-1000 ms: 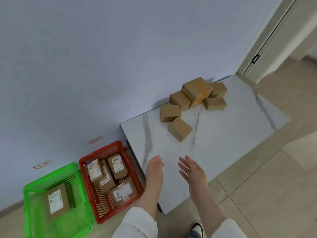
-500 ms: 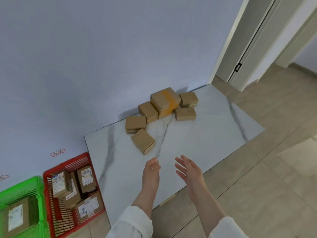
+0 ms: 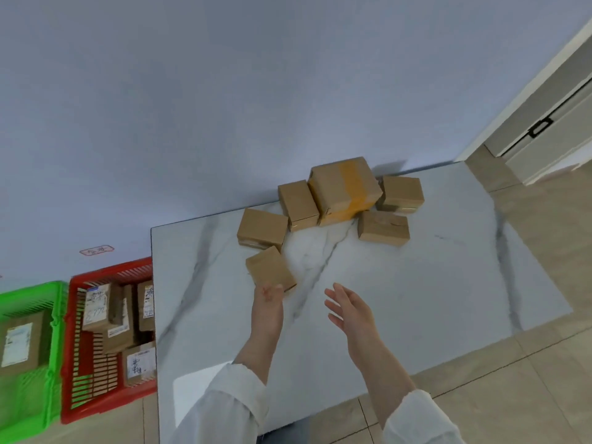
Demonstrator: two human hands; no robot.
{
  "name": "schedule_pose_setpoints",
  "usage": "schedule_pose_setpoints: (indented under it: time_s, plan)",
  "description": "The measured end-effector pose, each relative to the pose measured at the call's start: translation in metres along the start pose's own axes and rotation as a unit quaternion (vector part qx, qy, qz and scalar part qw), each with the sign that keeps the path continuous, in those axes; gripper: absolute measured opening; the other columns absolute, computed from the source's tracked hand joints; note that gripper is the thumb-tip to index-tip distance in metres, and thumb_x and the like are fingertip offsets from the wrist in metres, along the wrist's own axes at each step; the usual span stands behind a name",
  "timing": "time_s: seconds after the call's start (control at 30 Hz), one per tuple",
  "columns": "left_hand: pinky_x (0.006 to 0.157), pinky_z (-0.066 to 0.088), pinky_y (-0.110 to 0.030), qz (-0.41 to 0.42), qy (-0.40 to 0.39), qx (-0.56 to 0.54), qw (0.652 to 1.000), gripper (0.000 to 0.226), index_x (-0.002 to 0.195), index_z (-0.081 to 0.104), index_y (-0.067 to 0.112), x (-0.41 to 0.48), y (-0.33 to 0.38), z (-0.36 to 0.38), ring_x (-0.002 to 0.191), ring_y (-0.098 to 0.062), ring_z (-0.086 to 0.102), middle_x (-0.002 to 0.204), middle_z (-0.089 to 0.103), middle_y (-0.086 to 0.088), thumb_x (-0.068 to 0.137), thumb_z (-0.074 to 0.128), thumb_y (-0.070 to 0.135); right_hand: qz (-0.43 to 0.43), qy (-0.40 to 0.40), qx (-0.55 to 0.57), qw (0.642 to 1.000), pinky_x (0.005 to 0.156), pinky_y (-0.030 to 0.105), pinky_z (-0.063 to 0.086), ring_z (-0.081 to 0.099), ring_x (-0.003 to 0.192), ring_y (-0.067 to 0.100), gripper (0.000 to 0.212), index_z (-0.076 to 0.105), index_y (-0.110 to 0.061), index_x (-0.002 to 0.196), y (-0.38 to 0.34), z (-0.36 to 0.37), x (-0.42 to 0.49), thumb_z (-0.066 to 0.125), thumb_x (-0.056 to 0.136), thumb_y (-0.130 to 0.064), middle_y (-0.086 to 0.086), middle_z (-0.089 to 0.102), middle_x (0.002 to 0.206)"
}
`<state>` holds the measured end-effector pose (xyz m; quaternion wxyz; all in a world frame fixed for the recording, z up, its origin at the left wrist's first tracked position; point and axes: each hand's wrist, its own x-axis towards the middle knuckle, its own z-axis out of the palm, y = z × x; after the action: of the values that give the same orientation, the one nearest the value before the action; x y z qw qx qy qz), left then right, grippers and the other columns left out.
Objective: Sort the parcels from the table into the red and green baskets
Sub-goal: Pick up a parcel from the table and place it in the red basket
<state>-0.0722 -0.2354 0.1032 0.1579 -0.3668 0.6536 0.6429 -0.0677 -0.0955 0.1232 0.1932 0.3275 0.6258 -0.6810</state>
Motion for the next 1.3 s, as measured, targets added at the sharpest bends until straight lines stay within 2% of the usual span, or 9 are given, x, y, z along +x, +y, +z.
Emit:
schedule_pose_setpoints:
  time_s: [0.13,0.27,0.5,0.6,0.7,0.83,1.0,1.13,1.3]
  plan:
    - [0.106,0.030,-0.035,-0.042,0.044,-0.010,0.998,0.058,0.147,0.021,0.017,0.054,-0.009,-0.001,0.133,-0.023,0.037,0.149,0.033,-0.007,0.096,0.048,0.027,0.022,-0.038,-0.076,0.996,0.099,0.032,0.042,0.053,0.114,0.016,0.043,0.049,-0.015,0.131,0.003,0.014,0.062,0.054,0.093,-0.035,0.002,0.056,0.128]
    - [0.111,0.026,-0.038,-0.081,0.074,-0.034,0.993,0.067,0.150,0.014,0.019,0.105,-0.026,0.002,0.139,-0.026,0.030,0.154,0.024,-0.010,0.095,0.051,0.030,0.042,-0.072,-0.145,0.986,0.110,0.035,0.034,0.046,0.123,0.012,0.059,0.037,-0.018,0.142,0.012,0.032,0.118,0.056,0.090,-0.041,-0.001,0.048,0.138]
    - [0.107,0.030,-0.033,-0.127,0.109,-0.057,0.984,0.057,0.146,0.027,0.014,0.172,-0.070,0.005,0.136,-0.023,0.036,0.149,0.035,-0.008,0.097,0.047,0.033,0.045,-0.155,-0.293,0.942,0.108,0.027,0.025,0.029,0.140,0.017,0.071,0.028,-0.015,0.147,0.055,0.069,0.216,0.051,0.089,-0.050,0.002,0.030,0.153]
    - [0.098,0.040,-0.032,-0.140,0.126,-0.090,0.978,0.046,0.137,0.040,0.014,0.182,-0.080,0.011,0.123,-0.020,0.048,0.137,0.049,-0.004,0.096,0.046,0.036,0.051,-0.183,-0.323,0.927,0.099,0.022,0.033,0.044,0.127,0.016,0.063,0.038,-0.012,0.141,0.074,0.077,0.234,0.053,0.090,-0.045,0.004,0.041,0.142]
    - [0.084,0.040,-0.029,-0.141,0.141,-0.122,0.972,0.038,0.133,0.040,0.017,0.181,-0.079,0.018,0.111,-0.016,0.050,0.127,0.050,-0.001,0.098,0.042,0.033,0.036,-0.194,-0.303,0.932,0.083,0.019,0.042,0.055,0.104,0.012,0.029,0.057,-0.025,0.115,0.086,0.076,0.238,0.057,0.090,-0.039,0.005,0.054,0.129]
    - [0.080,0.043,-0.027,-0.142,0.145,-0.121,0.972,0.038,0.133,0.040,0.014,0.165,-0.072,0.023,0.109,-0.017,0.050,0.123,0.050,-0.002,0.100,0.037,0.033,0.061,-0.197,-0.278,0.938,0.087,0.023,0.041,0.053,0.110,0.012,0.049,0.049,-0.019,0.126,0.077,0.067,0.230,0.064,0.085,-0.040,-0.001,0.052,0.126]
    - [0.087,0.047,-0.034,-0.129,0.150,-0.121,0.973,0.039,0.130,0.045,0.015,0.113,-0.038,0.029,0.111,-0.021,0.054,0.128,0.053,-0.006,0.099,0.039,0.037,0.041,-0.229,-0.259,0.937,0.078,0.019,0.044,0.054,0.097,0.002,0.042,0.049,-0.023,0.114,0.022,0.046,0.191,0.072,0.080,-0.030,-0.005,0.054,0.116]
    - [0.078,0.048,-0.027,-0.082,0.146,-0.131,0.977,0.042,0.130,0.042,0.016,0.059,0.017,0.041,0.099,-0.014,0.056,0.119,0.054,0.001,0.096,0.046,0.039,-0.029,-0.225,-0.260,0.939,0.072,0.014,0.043,0.054,0.096,0.005,0.044,0.049,-0.022,0.111,-0.036,0.031,0.145,0.076,0.076,-0.027,-0.006,0.054,0.112]
    - [0.104,0.042,-0.036,0.004,0.156,-0.149,0.976,0.098,0.145,0.021,0.021,0.002,0.081,0.057,0.123,-0.016,0.048,0.137,0.044,0.003,0.069,0.075,0.050,-0.132,-0.187,-0.263,0.937,0.082,0.018,0.042,0.053,0.104,0.010,0.050,0.050,-0.021,0.110,-0.093,0.020,0.082,0.080,0.070,-0.027,-0.002,0.053,0.115]
